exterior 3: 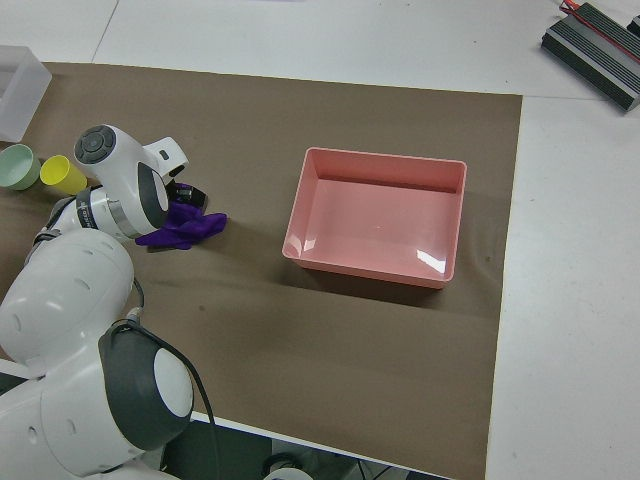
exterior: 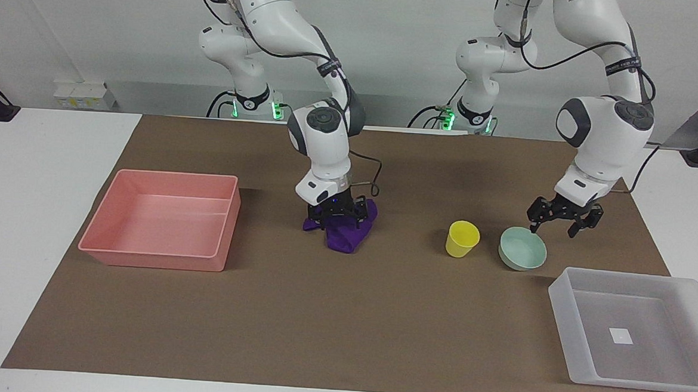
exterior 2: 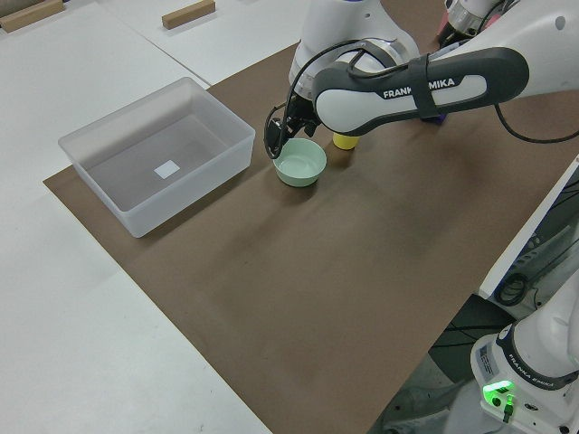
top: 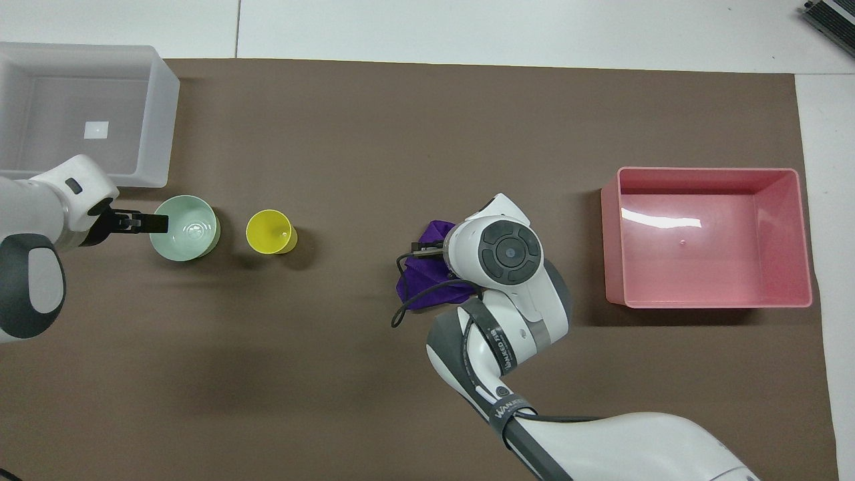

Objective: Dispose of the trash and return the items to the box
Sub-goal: 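Reach the right gripper to the purple cloth while the left gripper grasps the bowl, then carry the purple cloth into the pink tray while the left gripper drops the bowl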

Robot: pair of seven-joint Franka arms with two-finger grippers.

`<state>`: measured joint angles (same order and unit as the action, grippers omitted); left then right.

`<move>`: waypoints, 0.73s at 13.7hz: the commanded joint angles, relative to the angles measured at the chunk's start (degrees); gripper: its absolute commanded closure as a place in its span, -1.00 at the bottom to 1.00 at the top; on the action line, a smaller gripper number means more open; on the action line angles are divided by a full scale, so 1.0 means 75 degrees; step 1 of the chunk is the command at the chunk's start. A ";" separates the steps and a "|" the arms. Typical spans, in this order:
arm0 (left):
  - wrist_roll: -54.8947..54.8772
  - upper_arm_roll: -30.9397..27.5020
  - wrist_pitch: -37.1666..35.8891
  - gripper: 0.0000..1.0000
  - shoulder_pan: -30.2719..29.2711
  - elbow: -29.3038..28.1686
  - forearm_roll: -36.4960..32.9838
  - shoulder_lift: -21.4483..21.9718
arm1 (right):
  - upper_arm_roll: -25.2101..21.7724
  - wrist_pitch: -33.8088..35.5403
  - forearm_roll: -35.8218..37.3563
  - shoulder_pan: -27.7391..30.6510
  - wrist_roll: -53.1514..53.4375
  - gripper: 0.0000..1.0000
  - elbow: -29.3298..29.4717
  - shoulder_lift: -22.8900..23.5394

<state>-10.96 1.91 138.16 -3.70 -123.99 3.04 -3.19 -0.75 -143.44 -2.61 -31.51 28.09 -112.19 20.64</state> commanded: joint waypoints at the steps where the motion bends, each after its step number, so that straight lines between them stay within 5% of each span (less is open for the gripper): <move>1: 0.0078 0.0049 0.0575 -1.00 -0.0069 -0.0460 0.0390 -0.0089 | -0.0041 0.0058 0.0008 0.0041 -0.0089 0.28 -0.0064 -0.0115; 2: 0.0078 0.0049 0.0691 -1.00 -0.0046 -0.0461 0.0484 -0.0276 | -0.0041 0.0094 0.0008 0.0064 -0.0089 0.75 -0.0076 -0.0127; 3: 0.0090 0.0049 0.0948 -1.00 -0.0022 -0.0449 0.0578 -0.0475 | -0.0041 0.0094 0.0008 0.0065 -0.0043 1.00 -0.0076 -0.0127; 7: 0.0090 0.0049 0.1500 -0.95 0.0048 -0.0425 0.1106 -0.1050 | -0.0041 0.0246 -0.0004 0.0065 0.0145 1.00 -0.0076 -0.0139; 8: 0.0090 0.0061 0.1524 -0.31 0.0048 -0.0414 0.1106 -0.1097 | -0.0041 0.0293 -0.0004 0.0065 0.0157 1.00 -0.0064 -0.0139; 9: 0.0079 0.0050 0.1467 0.71 0.0048 -0.0391 0.1107 -0.1086 | -0.0052 0.0351 -0.0004 0.0065 0.0180 1.00 -0.0064 -0.0150; 10: 0.0078 0.0049 0.1420 1.00 0.0048 -0.0356 0.1107 -0.1086 | -0.0052 0.0421 -0.0004 0.0065 0.0238 1.00 -0.0029 -0.0162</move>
<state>-10.86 2.44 148.30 -3.71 -126.96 10.40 -11.43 -1.20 -142.03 -2.60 -31.29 28.29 -112.17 20.62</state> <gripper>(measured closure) 0.101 0.987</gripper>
